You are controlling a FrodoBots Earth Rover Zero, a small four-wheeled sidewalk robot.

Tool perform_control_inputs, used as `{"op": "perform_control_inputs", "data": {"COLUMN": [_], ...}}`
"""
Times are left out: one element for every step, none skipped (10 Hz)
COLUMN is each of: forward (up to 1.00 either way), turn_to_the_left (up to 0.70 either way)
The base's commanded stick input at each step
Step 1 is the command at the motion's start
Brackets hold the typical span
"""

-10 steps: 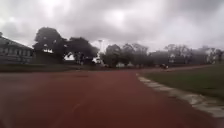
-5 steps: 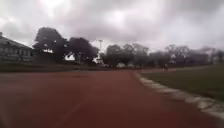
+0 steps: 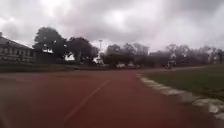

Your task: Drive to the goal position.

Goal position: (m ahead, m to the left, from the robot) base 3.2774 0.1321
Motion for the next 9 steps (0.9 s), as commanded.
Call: {"op": "perform_control_inputs", "data": {"forward": [0.50,0.50,0.50,0.50,0.50,0.50,0.50,0.50,0.50], "turn_to_the_left": [0.02,0.02,0.02,0.02,0.02,0.02,0.02,0.02,0.02]}}
